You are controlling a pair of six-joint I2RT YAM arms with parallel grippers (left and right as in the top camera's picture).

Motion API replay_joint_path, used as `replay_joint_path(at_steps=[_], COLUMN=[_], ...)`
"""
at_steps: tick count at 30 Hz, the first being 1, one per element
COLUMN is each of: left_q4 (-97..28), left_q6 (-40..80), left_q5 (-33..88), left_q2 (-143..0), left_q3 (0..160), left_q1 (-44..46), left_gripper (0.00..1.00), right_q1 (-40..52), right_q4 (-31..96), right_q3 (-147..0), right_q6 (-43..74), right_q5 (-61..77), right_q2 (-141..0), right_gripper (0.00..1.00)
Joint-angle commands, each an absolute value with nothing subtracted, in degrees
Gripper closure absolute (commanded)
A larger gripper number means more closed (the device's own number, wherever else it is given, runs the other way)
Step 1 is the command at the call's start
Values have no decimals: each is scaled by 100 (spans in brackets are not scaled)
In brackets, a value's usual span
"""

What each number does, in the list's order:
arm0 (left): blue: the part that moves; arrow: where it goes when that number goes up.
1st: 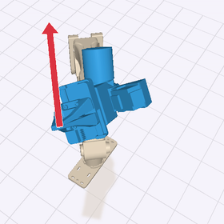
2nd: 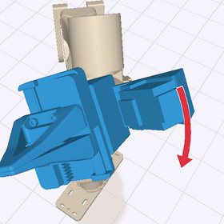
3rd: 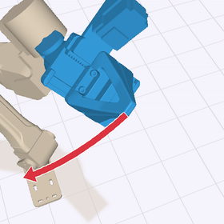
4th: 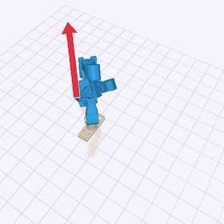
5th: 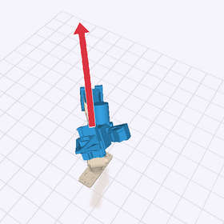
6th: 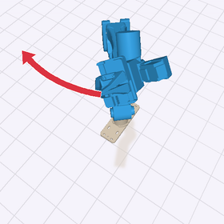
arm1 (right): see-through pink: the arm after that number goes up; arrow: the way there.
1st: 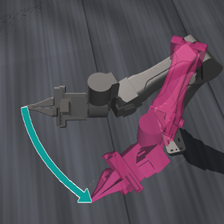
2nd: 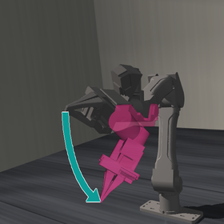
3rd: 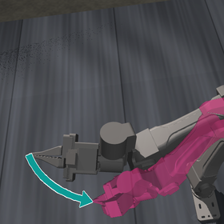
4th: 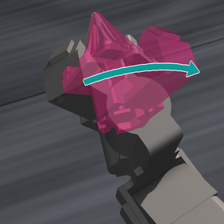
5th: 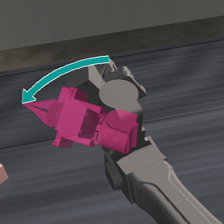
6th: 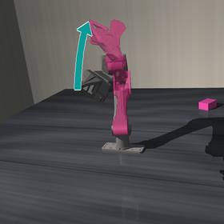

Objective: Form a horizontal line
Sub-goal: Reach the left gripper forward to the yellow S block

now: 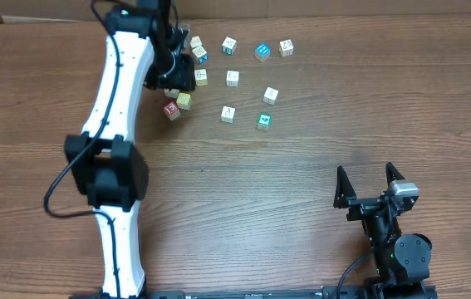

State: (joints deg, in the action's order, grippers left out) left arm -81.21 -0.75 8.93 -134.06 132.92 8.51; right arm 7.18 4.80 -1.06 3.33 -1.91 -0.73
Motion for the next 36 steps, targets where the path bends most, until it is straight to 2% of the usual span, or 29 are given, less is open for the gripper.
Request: replay_joint_path(at_steps=[1, 18, 22, 36], left_q4=[-8169, -7529, -7502, -7225], left_q6=[132, 381, 497, 497], left_q5=[552, 486, 215, 228], left_q2=[-13738, -14289, -14293, -14315], left_q3=[13397, 13397, 13351, 13229], left_q1=[867, 996, 996, 1160], left_gripper=[48, 42, 37, 45], right_q1=[744, 744, 744, 744], right_q4=[462, 462, 462, 462], right_q3=[-45, -45, -45, -45], right_q6=[314, 311, 314, 311], right_q5=[-248, -250, -250, -250], right_q2=[-16, -16, -16, -16], right_gripper=[0, 0, 0, 0])
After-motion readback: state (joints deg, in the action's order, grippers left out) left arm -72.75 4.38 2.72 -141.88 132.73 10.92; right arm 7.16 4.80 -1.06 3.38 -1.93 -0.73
